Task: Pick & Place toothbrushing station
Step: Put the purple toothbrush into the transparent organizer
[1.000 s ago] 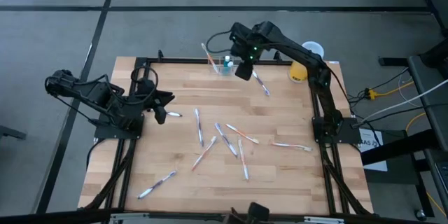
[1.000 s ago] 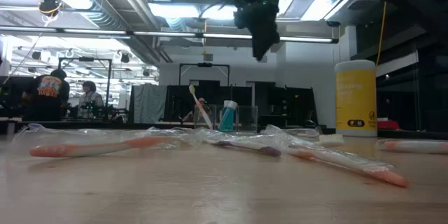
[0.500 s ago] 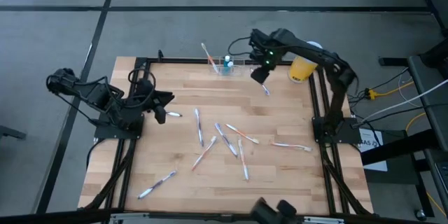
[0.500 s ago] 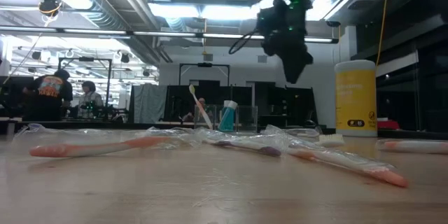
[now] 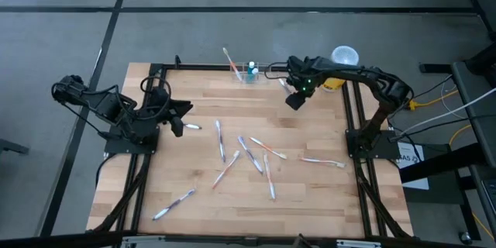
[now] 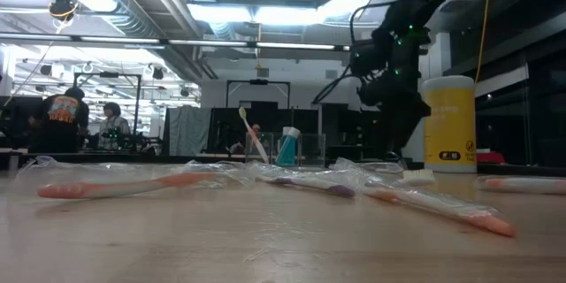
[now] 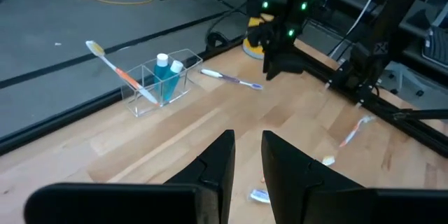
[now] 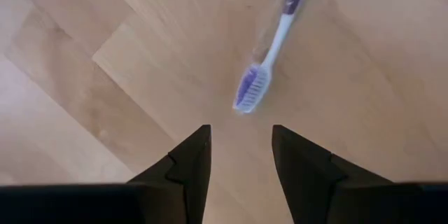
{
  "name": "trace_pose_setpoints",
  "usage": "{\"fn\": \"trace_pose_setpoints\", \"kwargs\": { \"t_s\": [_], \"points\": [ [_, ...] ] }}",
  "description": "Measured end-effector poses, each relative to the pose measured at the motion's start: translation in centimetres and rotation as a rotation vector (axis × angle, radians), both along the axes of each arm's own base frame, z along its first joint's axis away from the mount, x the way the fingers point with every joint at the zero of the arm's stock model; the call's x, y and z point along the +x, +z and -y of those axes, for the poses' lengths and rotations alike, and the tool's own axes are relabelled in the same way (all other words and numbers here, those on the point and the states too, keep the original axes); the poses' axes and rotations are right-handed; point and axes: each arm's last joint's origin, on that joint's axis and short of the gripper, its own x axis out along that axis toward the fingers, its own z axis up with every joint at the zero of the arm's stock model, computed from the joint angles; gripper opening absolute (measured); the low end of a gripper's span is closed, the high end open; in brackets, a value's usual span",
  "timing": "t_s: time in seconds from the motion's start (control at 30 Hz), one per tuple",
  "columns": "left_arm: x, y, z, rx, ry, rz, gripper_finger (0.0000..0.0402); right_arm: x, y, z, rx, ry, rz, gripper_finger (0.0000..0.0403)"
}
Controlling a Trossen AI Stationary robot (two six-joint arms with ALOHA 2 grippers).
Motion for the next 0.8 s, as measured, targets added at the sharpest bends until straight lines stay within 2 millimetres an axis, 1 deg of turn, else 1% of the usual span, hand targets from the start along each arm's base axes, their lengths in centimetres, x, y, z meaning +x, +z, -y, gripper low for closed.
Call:
{"fn": "trace_pose_setpoints", "kwargs": {
  "t_s": [0.27, 0.57, 0.63, 0.67, 0.7, 0.77, 0.8],
  "points": [
    [0.2, 0.3, 0.1, -0.016, -0.002, 0.039, 0.0068, -0.2, -1.7, -0.2, -0.02, -0.016, 0.025, 0.0154],
    [0.6, 0.9, 0.3, 0.009, -0.028, 0.075, 0.0068, -1.2, -3.6, -0.9, 0.001, -0.018, 0.0, 0.0149],
    [0.6, 1.0, 0.3, 0.013, -0.034, 0.084, 0.0068, -1.2, -3.6, -0.9, -0.017, -0.019, -0.001, 0.013],
    [0.7, 1.1, 0.3, 0.013, -0.035, 0.087, 0.0068, -1.1, -3.6, -0.8, -0.024, -0.019, 0.003, 0.0113],
    [0.7, 1.1, 0.3, 0.014, -0.036, 0.087, 0.0068, -1.1, -3.6, -0.8, -0.031, -0.02, 0.009, 0.0092],
    [0.7, 1.1, 0.3, 0.01, -0.042, 0.088, 0.0068, -1.0, -3.6, -0.7, -0.03, -0.015, 0.021, 0.0037],
    [0.7, 1.1, 0.3, 0.008, -0.044, 0.088, 0.0068, -1.0, -3.6, -0.7, -0.02, -0.004, 0.03, 0.0019]
  ]
}}
